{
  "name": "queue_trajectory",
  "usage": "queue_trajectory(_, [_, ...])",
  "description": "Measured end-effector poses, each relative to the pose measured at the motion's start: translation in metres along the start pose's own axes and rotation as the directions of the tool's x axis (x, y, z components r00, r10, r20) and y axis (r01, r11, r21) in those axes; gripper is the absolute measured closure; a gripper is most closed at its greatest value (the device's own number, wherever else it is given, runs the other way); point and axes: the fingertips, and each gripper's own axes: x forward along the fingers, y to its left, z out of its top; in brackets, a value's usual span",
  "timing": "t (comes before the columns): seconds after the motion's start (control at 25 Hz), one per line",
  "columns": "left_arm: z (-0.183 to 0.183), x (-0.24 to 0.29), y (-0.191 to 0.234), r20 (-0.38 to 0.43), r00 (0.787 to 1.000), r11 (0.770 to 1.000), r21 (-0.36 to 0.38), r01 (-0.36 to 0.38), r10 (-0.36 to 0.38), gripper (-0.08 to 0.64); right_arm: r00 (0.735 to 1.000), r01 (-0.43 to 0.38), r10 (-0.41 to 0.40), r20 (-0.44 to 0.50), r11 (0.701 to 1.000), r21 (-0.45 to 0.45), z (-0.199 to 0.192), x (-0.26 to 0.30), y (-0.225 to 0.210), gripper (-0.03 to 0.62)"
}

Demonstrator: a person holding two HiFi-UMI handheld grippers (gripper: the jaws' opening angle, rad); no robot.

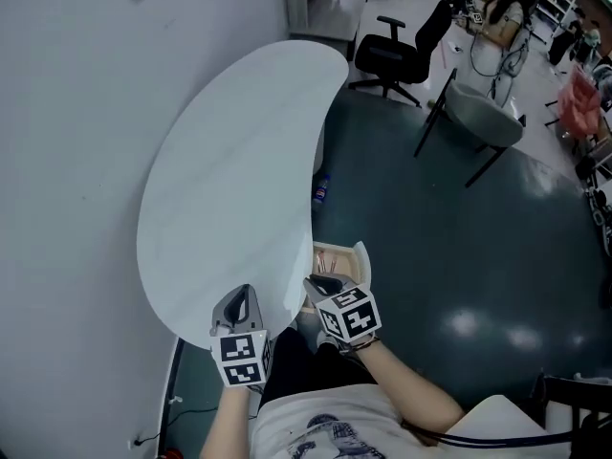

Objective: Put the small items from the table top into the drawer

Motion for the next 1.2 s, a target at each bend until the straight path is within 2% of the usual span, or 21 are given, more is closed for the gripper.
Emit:
queue_trajectory(0.24, [0.01,-0.033,0.018,0.042,0.997,0.997,-0.035,-0.062,0.064,0.525,0.995,-0.077,0.081,0.063,0.995,-0.063,0.028,-0.011,0.043,0.539])
queue_trajectory(0.36, [0.015,-0.051,0.029,0.065,0.994,0.995,-0.038,-0.087,0.089,0.525,0.99,-0.115,0.122,0.074,0.989,-0.094,0.032,-0.014,0.066,0.562])
queue_trajectory(0.64, [0.023,-0.082,0.058,0.099,0.982,0.986,-0.065,-0.153,0.159,0.525,0.98,-0.149,0.171,0.1,0.969,-0.194,0.057,-0.029,0.105,0.571])
queue_trajectory(0.96, [0.027,-0.129,0.095,0.179,0.968,0.981,-0.114,-0.157,0.176,0.525,0.973,-0.101,0.152,0.173,0.957,-0.271,0.088,-0.042,0.16,0.571])
queue_trajectory(1.2, [0.018,-0.165,0.12,0.213,0.964,0.983,-0.117,-0.138,0.161,0.525,0.971,-0.062,0.122,0.206,0.959,-0.275,0.086,-0.041,0.206,0.571])
